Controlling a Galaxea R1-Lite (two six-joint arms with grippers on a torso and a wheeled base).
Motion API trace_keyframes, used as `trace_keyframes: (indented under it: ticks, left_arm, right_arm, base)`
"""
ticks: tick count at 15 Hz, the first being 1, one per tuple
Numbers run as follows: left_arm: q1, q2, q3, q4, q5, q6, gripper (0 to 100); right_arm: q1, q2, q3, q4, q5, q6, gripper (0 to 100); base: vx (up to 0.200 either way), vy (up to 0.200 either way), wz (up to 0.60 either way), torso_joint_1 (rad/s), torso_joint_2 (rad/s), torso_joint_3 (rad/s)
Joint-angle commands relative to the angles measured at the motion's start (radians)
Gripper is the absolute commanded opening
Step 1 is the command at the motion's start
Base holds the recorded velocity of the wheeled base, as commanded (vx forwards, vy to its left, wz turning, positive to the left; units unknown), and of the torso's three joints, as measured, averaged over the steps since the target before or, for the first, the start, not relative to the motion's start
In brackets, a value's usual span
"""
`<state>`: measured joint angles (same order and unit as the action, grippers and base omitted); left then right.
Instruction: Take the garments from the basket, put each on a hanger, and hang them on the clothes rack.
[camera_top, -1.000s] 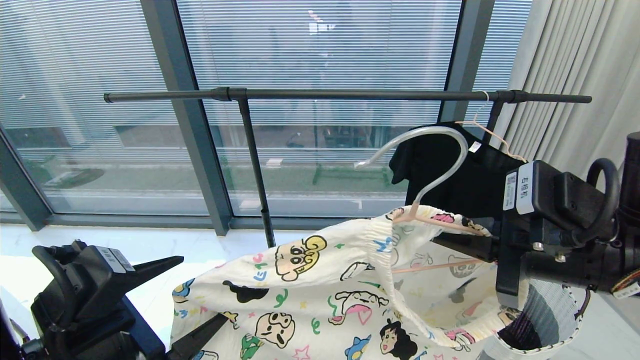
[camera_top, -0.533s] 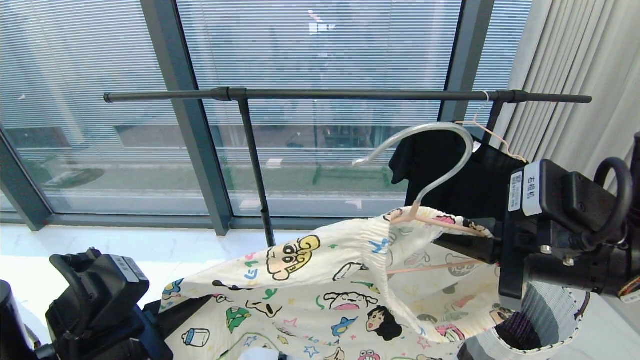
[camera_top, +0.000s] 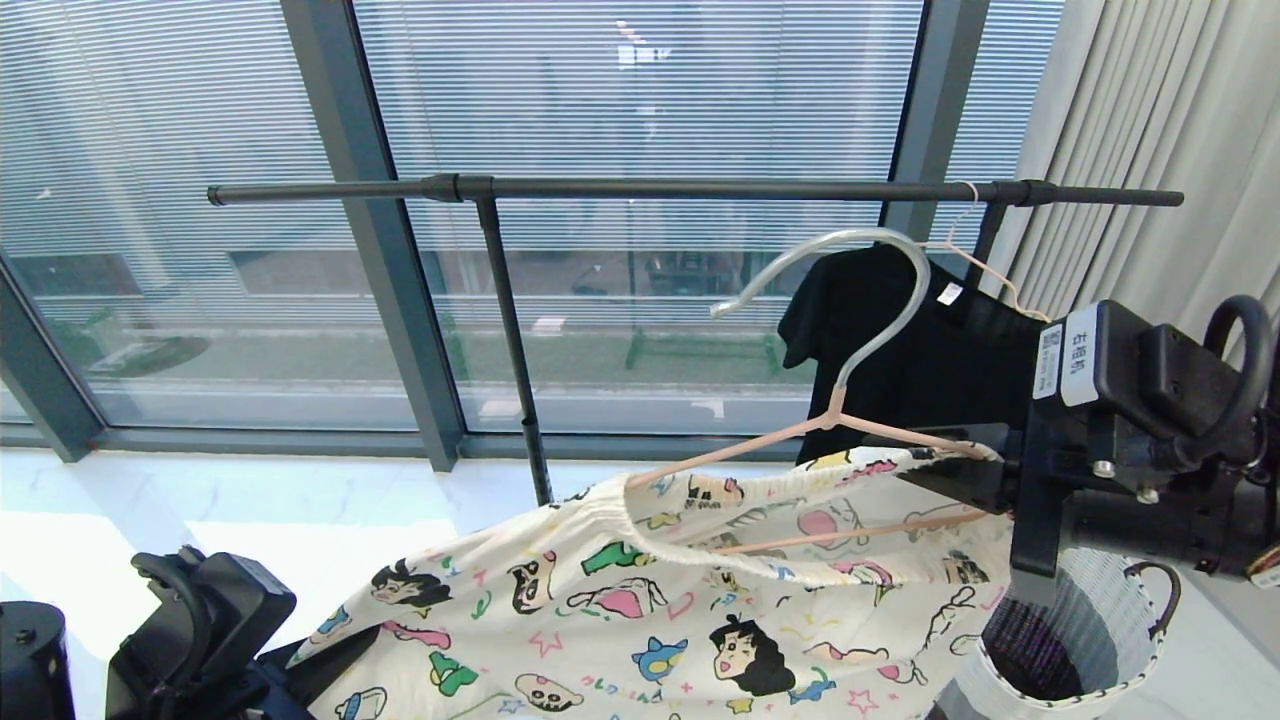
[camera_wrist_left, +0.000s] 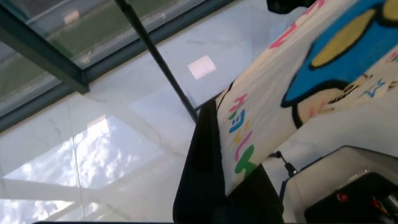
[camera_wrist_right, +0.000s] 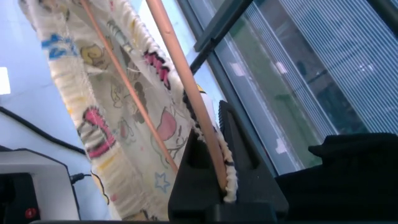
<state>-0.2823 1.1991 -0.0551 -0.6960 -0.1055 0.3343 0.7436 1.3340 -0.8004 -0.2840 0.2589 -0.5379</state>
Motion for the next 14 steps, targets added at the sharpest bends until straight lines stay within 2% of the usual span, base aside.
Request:
trace_keyframes:
  ticks: [1, 3, 4, 6, 9, 10, 12, 14]
  left_arm:
    - [0.002, 0.002, 0.003, 0.001, 0.001, -0.001, 0]
    - [0.002, -0.004, -0.009, 0.001, 0.001, 0.0, 0]
    - [0.002, -0.007, -0.011, 0.001, 0.001, 0.0, 100]
    - [0.029, -0.009, -0.029, 0.0, 0.024, -0.018, 100]
    - [0.135, -0.036, -0.065, 0.0, 0.115, -0.189, 100]
    - [0.167, -0.038, -0.077, 0.0, 0.142, -0.215, 100]
    - [0.328, -0.016, -0.141, 0.001, 0.271, -0.222, 100]
    - [0.43, -0.012, -0.209, 0.001, 0.323, -0.221, 100]
  right_arm:
    - [-0.001, -0.003, 0.0, -0.001, -0.001, 0.003, 0]
    - [-0.001, -0.001, 0.0, -0.001, -0.001, 0.003, 0]
    - [-0.003, -0.001, 0.003, -0.001, -0.001, 0.003, 0]
    - [-0.02, -0.003, 0.012, 0.0, -0.023, 0.001, 0]
    - [-0.069, -0.019, 0.058, 0.008, -0.095, 0.001, 0]
    - [-0.082, -0.026, 0.07, 0.016, -0.101, 0.003, 0]
    - [-0.155, -0.05, 0.112, 0.054, -0.158, 0.003, 0]
    - [-0.198, -0.075, 0.156, 0.082, -0.231, 0.001, 0]
  base:
    - [0.0, 0.0, 0.0, 0.0, 0.0, 0.0]
    - [0.0, 0.0, 0.0, 0.0, 0.0, 0.0]
    - [0.0, 0.0, 0.0, 0.0, 0.0, 0.0]
    - [0.0, 0.0, 0.0, 0.0, 0.0, 0.0]
    - [0.0, 0.0, 0.0, 0.0, 0.0, 0.0]
    - [0.0, 0.0, 0.0, 0.0, 0.0, 0.0]
    - [0.0, 0.0, 0.0, 0.0, 0.0, 0.0]
    - [0.0, 0.0, 0.0, 0.0, 0.0, 0.0]
